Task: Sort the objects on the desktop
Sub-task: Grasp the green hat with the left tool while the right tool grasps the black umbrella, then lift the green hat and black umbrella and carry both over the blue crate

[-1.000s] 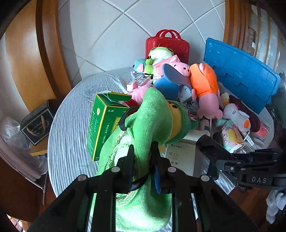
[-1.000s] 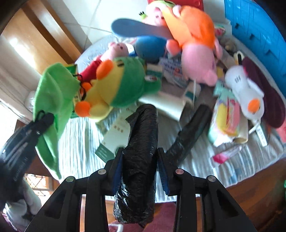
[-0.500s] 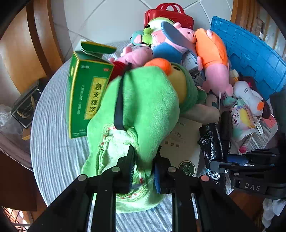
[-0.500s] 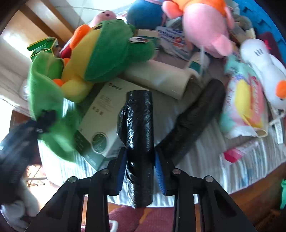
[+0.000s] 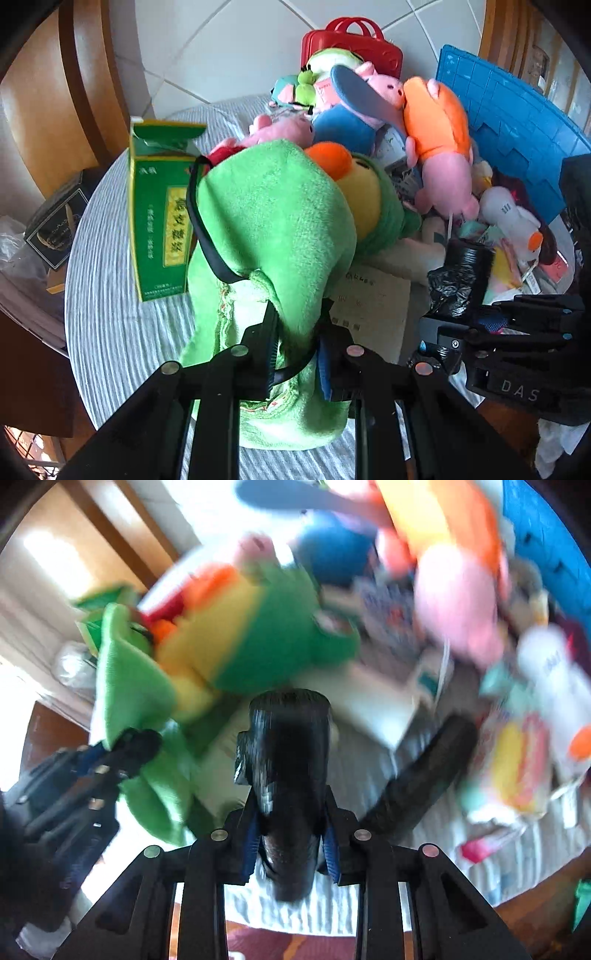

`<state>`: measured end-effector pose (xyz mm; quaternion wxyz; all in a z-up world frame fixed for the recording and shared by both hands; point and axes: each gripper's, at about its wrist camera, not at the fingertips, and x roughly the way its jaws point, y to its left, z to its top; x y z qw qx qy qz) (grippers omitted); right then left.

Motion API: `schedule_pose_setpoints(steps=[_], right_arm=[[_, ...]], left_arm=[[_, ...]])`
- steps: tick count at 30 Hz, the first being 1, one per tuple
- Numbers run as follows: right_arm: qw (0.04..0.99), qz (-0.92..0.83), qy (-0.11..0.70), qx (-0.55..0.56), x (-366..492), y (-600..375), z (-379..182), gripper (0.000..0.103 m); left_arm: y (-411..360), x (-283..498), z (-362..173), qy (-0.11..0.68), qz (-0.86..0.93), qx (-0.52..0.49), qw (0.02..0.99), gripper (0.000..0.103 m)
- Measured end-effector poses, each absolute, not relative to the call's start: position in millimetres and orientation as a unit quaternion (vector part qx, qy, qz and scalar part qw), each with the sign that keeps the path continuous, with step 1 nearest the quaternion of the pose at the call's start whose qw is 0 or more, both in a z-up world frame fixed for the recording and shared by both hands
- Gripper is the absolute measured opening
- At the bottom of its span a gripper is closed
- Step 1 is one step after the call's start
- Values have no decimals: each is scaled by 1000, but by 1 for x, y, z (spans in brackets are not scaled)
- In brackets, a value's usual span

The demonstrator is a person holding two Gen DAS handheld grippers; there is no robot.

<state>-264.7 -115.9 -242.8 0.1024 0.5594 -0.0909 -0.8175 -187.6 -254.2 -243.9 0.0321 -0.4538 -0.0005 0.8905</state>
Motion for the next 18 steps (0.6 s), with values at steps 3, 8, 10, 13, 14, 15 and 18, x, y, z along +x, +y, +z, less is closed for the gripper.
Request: schedule_pose_setpoints(steps=[3,8,10,13,14,15,18], right_arm=[[114,-843,-83,519,-263,-113,-201,29],[167,-863,-57,474,-267,-98,-145,29],[176,-871,-52,455,-267,-90,-124,29],[184,-884,-42,429,-263,-79,-98,29],[185,-886,-40,423,-265,-78,-94,29],[188,-888,-37,418,-265,-74,-89,29],[186,-896,-27,402,-266,-66,-75,29]], left_arm=[[-248,-181,-207,0,910,-414,34,18],[-233,-175,-147,7,937,-349,30,18],[-226,-174,-130,10,943,-331,25,18],[-216,-174,-113,13,948,-317,16,18],[-213,-174,-110,12,949,-314,15,18],[-211,-175,-107,11,951,-310,14,18],[-207,-175,-102,9,953,-302,11,18]])
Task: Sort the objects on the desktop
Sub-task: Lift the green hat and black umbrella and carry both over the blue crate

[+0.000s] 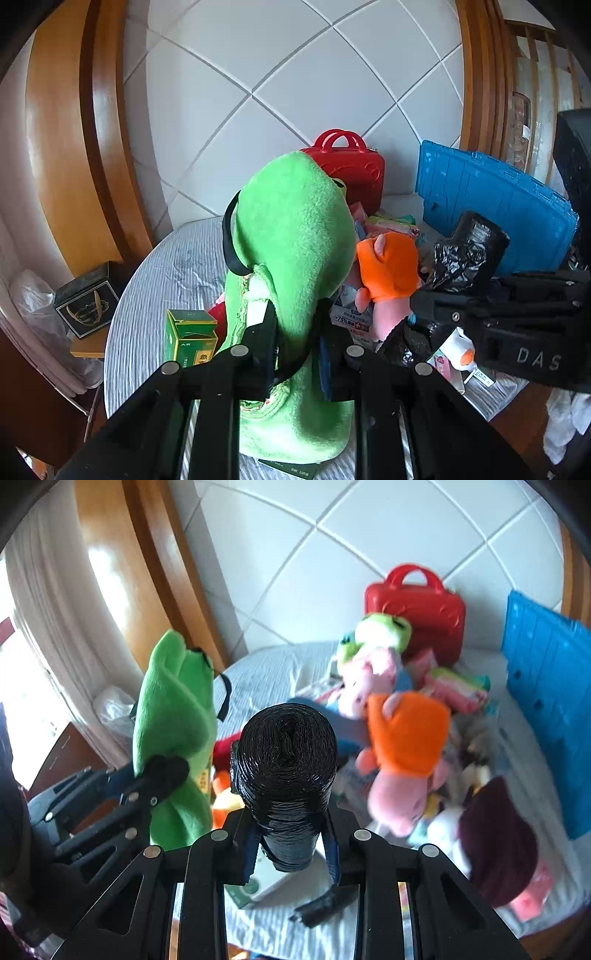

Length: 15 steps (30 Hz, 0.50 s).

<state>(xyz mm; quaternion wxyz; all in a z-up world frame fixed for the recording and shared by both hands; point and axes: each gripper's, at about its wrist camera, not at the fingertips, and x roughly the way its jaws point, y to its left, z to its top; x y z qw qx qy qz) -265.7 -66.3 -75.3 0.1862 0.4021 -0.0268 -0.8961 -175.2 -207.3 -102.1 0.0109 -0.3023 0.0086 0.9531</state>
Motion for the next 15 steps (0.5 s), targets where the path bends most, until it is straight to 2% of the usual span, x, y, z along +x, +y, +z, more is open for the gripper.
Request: schedule_pose_setpoints(steps=[8,15], right_arm=[[143,-900,-1,411,-262,-68,-59,29],[110,-894,20,434,-274,-81,-69,29]], left_arm=[[-212,-183,-114,-45,956,-287,37,18],[-220,-199,-137,-73,948,-302,65,18]])
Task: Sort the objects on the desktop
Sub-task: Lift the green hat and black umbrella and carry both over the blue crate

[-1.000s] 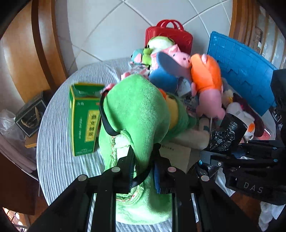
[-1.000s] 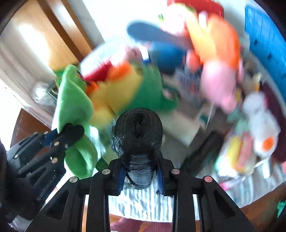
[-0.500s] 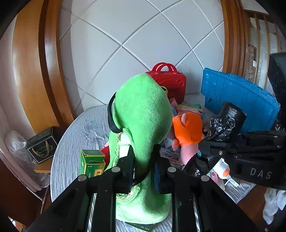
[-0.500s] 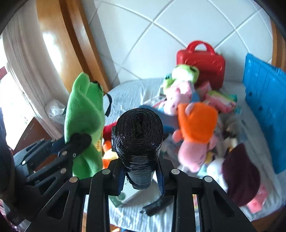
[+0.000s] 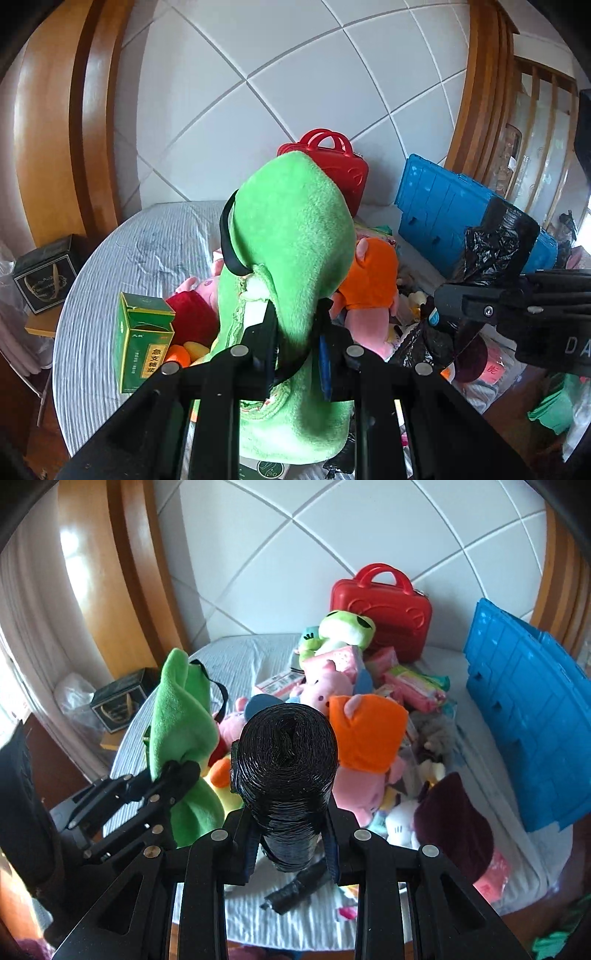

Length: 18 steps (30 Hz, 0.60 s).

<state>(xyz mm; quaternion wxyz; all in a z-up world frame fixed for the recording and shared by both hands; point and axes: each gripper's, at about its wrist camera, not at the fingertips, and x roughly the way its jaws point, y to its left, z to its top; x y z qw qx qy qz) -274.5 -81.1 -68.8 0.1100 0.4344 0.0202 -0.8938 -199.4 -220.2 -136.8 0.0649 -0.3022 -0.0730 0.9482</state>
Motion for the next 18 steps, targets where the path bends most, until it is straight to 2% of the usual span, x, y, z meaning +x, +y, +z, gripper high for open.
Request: schedule_pose_setpoints(steps=[9,18], right_arm=[[99,-902,16,421,-270,-64,-57,29],[120,-907,13,402,-269,0,-49,29]], left_arm=[[-196,-209,-123,-54,952,-292,78,18],[-137,-208,-109,-41,959,-278,48,18]])
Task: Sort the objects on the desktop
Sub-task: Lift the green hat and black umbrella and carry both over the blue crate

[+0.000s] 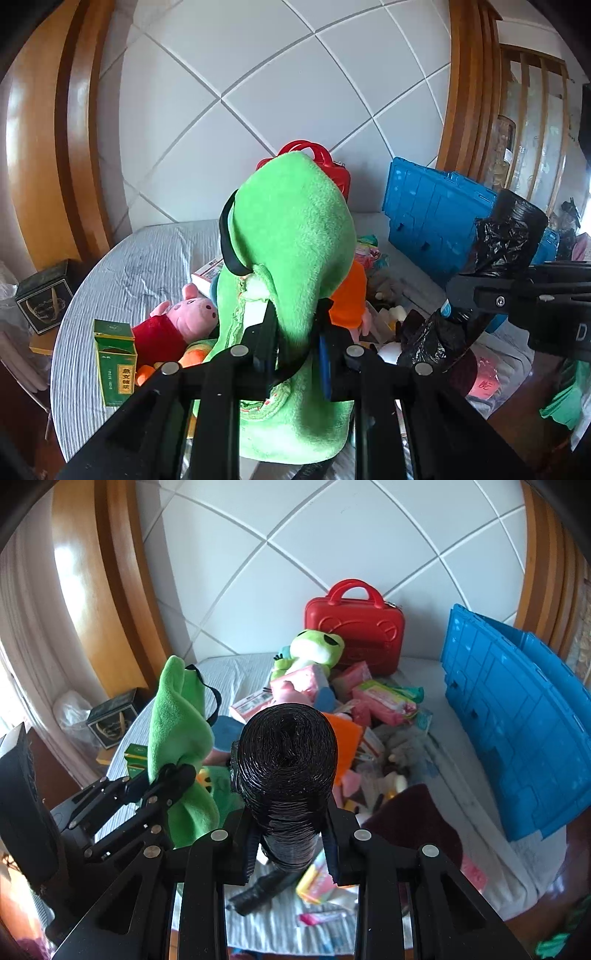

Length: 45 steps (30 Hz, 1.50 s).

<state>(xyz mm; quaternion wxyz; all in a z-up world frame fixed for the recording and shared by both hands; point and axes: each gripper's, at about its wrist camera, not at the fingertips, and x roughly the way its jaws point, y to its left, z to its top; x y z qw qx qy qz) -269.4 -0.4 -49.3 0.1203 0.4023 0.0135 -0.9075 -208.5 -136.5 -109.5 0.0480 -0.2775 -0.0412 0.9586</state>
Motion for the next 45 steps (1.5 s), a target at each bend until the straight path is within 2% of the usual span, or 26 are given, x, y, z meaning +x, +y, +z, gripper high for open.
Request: schedule_pose_setpoints(steps=[10,17,30,38,45], right_arm=[[165,-901,42,400,-273,96,-51,29],[180,-896,48,403,-283,112,-51,29],[142,-919,32,366,-298,131,-14,29],[116,-936,10,332,-311,196,15,29],[130,-947,7,294,-341,294,35,29]], left_arm=[[-43,-208,-114,-54,956,-287,5,18],[-29,-212,-100,-44,962,-269,-7,18],[-7,-250,-69,-27,969,-240,41,18],[64,-276,-33,5,976,-206,70,18],[175,-311,-4,23,984,-165,65,18]])
